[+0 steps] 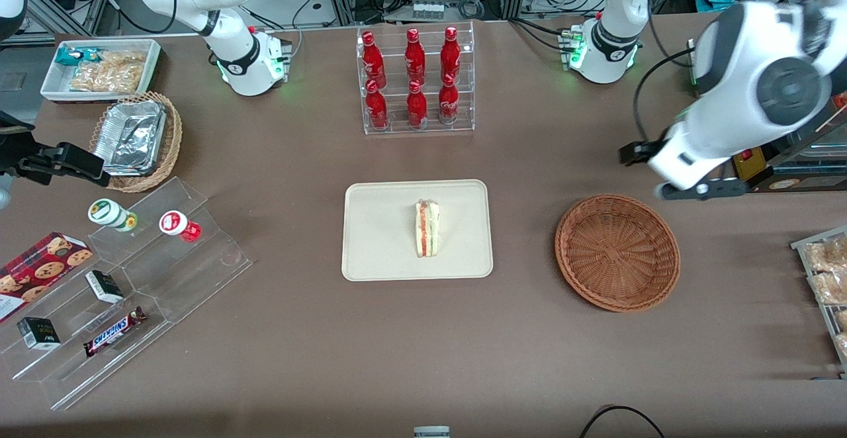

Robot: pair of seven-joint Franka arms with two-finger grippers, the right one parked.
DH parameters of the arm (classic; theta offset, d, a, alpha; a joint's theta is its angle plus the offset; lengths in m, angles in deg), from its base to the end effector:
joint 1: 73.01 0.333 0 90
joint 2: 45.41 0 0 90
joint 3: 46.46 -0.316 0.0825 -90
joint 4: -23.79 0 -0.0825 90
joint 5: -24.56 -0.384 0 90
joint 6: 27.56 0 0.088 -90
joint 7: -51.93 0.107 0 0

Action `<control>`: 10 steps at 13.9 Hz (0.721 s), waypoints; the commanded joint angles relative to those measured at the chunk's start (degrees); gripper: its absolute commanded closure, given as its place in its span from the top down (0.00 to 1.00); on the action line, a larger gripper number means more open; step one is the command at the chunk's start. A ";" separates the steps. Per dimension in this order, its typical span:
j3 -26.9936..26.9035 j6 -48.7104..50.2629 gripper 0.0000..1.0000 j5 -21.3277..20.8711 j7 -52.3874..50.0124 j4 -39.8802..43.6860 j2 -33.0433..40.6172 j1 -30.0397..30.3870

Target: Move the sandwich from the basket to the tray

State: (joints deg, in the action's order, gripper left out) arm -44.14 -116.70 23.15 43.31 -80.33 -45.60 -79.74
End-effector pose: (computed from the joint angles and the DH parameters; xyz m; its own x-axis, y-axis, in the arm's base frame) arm 0.5268 -0.0812 0.5075 0.9669 -0.0019 -0.2552 -0.0185 -0.9979 -0.0627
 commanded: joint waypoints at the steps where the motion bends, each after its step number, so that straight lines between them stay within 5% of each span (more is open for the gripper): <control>1: 1.46 3.69 1.00 0.09 6.14 0.75 3.09 4.95; 10: 1.38 -0.05 1.00 -0.44 8.89 8.15 1.69 8.75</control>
State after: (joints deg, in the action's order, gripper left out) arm -43.00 -114.61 23.13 52.08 -73.00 -42.87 -71.78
